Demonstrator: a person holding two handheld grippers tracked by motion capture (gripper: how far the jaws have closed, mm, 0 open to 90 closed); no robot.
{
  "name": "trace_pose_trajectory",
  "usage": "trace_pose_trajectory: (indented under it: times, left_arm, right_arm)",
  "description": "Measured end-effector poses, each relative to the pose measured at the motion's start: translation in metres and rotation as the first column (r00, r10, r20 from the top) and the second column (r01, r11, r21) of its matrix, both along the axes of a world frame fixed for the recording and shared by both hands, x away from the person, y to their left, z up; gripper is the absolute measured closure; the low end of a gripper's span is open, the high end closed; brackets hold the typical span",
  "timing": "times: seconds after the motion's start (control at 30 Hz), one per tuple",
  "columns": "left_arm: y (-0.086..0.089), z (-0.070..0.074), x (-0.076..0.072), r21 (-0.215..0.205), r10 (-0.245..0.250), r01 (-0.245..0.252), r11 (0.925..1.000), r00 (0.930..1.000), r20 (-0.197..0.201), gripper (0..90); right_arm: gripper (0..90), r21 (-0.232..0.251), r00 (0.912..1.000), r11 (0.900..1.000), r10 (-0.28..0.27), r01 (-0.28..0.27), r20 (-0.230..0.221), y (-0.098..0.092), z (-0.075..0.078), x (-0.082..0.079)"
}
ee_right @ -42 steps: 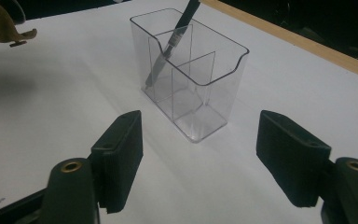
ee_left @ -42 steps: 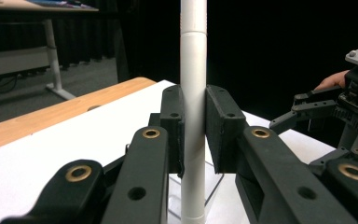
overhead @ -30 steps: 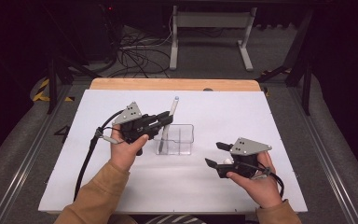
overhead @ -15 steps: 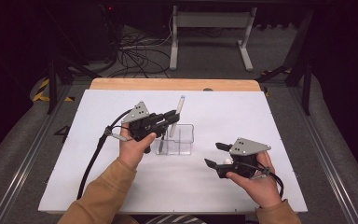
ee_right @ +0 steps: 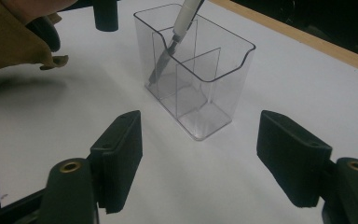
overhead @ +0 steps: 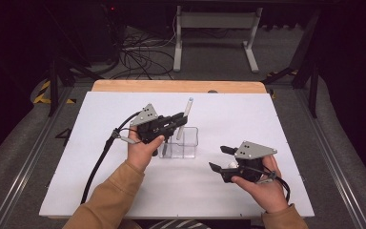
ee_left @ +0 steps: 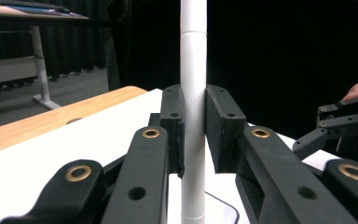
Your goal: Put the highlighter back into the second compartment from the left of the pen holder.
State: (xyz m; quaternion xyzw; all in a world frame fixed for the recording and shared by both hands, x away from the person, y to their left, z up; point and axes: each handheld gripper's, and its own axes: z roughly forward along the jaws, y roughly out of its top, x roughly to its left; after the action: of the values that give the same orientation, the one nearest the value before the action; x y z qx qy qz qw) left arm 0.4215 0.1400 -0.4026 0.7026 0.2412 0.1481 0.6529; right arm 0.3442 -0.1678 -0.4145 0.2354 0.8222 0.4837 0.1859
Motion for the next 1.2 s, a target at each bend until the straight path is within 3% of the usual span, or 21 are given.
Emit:
trace_pose_trajectory:
  times: [0.3,0.9,1.2]
  left_arm:
    - [-0.002,-0.008,0.002,0.050,-0.013,0.014,0.9987,0.9999,-0.006,78.5]
    - [-0.002,-0.017,0.004,0.092,-0.015,0.019,0.9956,0.9989,-0.045,78.5]
    - [-0.001,-0.020,0.001,0.135,-0.005,0.013,0.9908,0.9983,-0.058,78.5]
  right_arm:
    - [32.0,0.004,1.0000,1.000,0.001,-0.001,0.004,0.000,0.001,-0.001]
    - [31.9,0.002,0.9999,1.000,0.009,-0.009,0.005,0.001,0.001,-0.002]
    - [31.9,0.005,0.9999,1.000,0.010,-0.011,0.008,0.000,0.002,-0.002]
